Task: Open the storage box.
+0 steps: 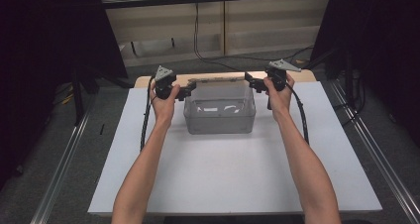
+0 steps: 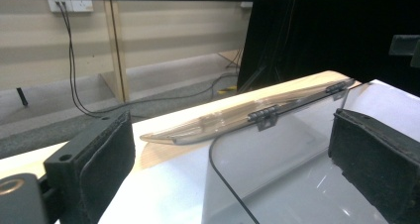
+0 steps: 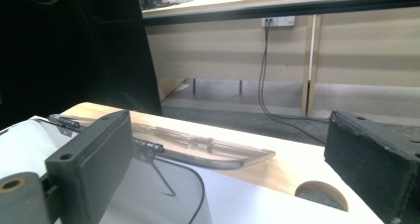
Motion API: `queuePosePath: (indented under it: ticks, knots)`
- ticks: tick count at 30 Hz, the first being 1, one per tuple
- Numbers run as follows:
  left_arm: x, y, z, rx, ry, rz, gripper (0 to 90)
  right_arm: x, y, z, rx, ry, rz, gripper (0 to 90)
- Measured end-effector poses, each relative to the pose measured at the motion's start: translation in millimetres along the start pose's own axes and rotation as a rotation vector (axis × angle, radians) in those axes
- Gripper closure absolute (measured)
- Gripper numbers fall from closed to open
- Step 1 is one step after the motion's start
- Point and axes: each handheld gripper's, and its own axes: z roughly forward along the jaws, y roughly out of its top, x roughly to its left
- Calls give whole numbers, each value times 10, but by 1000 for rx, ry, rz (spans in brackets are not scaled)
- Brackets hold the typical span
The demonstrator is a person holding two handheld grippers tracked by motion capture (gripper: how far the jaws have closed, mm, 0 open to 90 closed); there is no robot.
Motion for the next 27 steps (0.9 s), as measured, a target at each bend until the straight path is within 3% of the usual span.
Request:
queuePosePath:
  ticks: [2,4,7,15,21,25,27]
  knots:
    - [-14,-13,-54,-15,-8,-11,45,21,-17,-46,-11,0,-4,43]
    - [-27,-26,-111,-4,-13,5,50,40,-26,-79,-12,-10,-21,41]
    - [-62,-64,-197,-32,-2,7,98,76,-32,-155,-36,-13,-39,65]
    - [-177,-119,-372,-51,23,25,61,189,-70,-323,-48,-11,-44,27]
    - [-257,-139,-502,-71,10,38,60,292,-86,-476,-61,-2,-59,6]
    - [-304,-162,-591,-116,-6,47,60,329,-93,-578,-66,-1,-74,6]
    - [-320,-188,-620,-109,-3,46,61,325,-93,-634,-77,-15,-80,6]
